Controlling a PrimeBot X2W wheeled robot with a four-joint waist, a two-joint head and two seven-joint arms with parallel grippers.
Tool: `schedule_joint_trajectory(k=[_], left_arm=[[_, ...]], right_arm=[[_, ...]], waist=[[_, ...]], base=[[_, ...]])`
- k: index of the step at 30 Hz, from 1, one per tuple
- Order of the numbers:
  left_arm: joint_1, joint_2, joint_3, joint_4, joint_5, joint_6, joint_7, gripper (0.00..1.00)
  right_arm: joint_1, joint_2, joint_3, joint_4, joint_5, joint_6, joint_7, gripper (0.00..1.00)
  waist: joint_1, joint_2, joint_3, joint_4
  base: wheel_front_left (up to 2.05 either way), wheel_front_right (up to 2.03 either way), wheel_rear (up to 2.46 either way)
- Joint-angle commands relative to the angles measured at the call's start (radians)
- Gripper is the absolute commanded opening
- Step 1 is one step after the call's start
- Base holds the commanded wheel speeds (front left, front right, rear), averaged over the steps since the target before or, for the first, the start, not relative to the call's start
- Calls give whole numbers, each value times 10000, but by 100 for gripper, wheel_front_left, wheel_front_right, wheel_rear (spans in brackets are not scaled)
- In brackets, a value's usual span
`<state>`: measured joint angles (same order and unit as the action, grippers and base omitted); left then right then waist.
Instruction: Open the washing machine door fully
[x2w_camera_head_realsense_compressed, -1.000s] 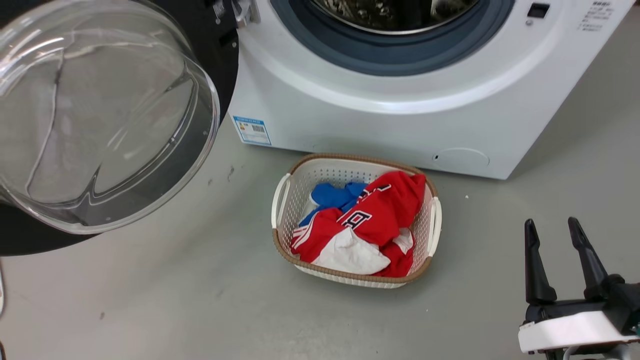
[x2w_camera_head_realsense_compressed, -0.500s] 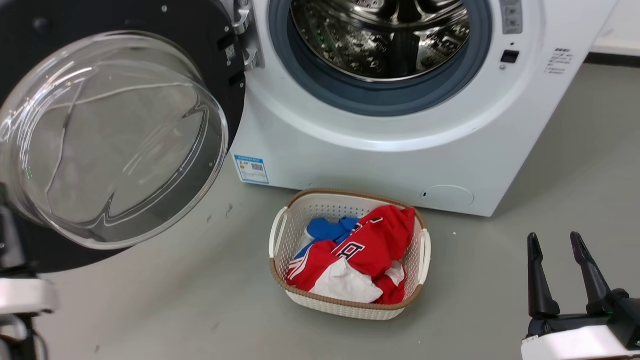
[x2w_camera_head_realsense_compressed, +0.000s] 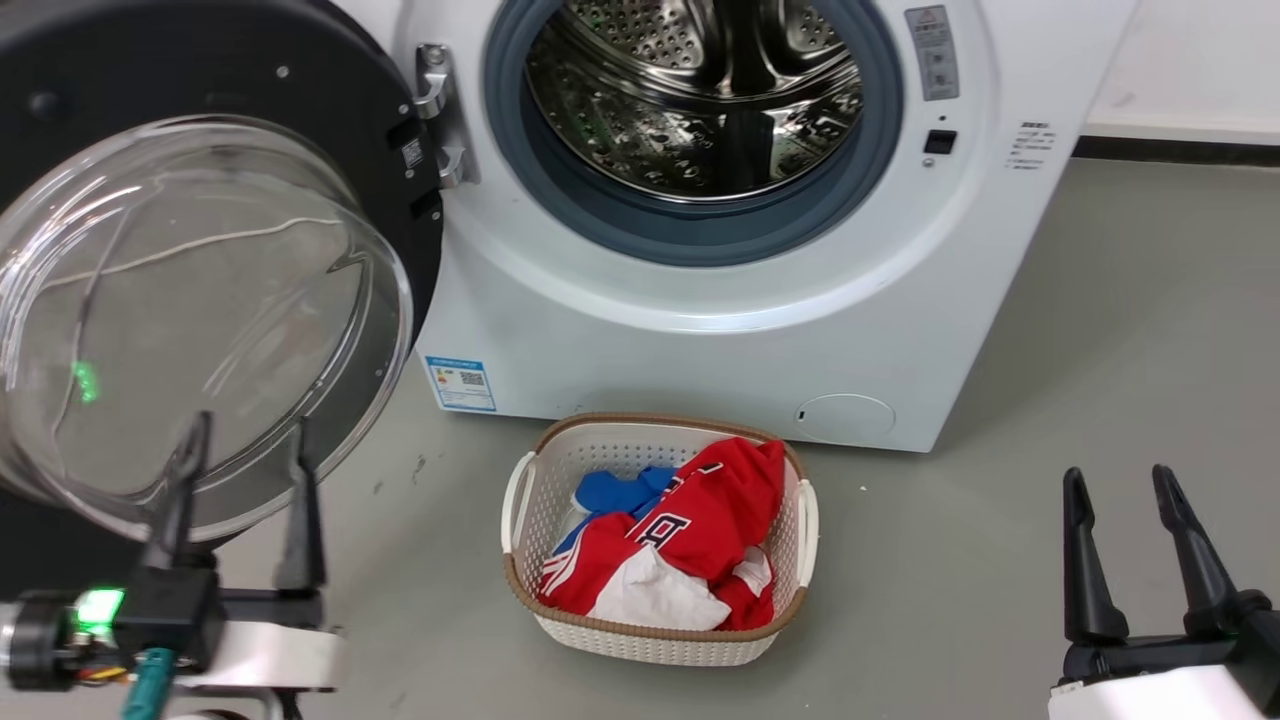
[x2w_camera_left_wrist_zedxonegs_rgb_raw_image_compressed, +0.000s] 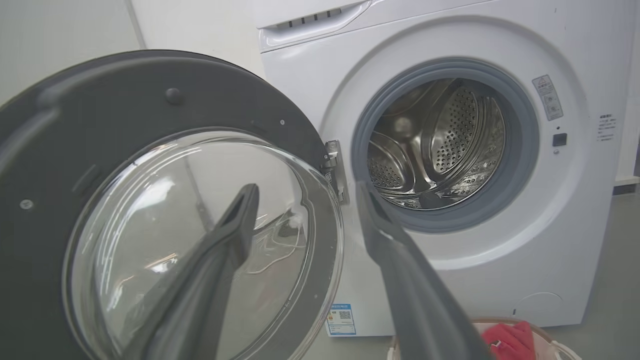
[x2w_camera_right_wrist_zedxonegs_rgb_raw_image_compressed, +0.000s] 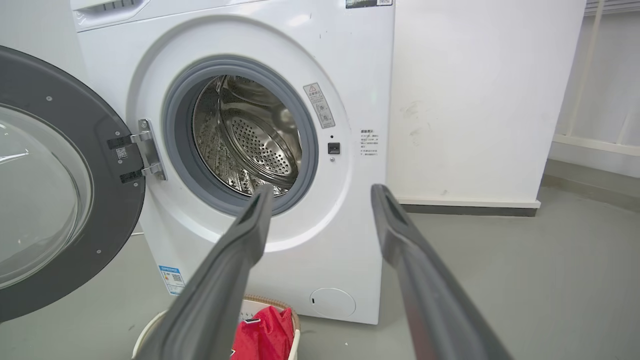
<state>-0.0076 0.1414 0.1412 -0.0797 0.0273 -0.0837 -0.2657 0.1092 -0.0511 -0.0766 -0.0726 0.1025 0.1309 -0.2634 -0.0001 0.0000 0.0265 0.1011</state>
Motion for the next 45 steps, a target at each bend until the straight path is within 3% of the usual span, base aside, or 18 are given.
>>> schedule_joint_trajectory(k=[1,15,25,38,39,45], left_arm=[[137,-162,-181,101,-9,-6,23,100],[711,-744,-979,732,-639,314,23,100],[871,-816,-1210,1101,-446,632,23,100],[888,-829,-1305,1386,-415,676,23,100],[886,-820,-1297,1404,-411,677,23,0],[790,-873,-1227,1879,-919,629,157,0]], right_arm=[[150,18,1,-126,-33,-2,-17,100],[528,18,177,-282,34,-2,-17,100],[594,18,219,-55,103,-2,-17,100],[688,18,118,115,90,-2,-17,100],[692,18,130,126,102,-2,-17,0],[587,-9,198,473,479,0,70,0]], waist=[[1,0,-79,-146],[1,0,-11,-803],[1,0,88,-836],[1,0,-16,-771],[1,0,-24,-770],[1,0,-28,-774]], base=[[0,0,0],[0,0,0],[0,0,0],[0,0,0],[0,0,0],[0,0,0]])
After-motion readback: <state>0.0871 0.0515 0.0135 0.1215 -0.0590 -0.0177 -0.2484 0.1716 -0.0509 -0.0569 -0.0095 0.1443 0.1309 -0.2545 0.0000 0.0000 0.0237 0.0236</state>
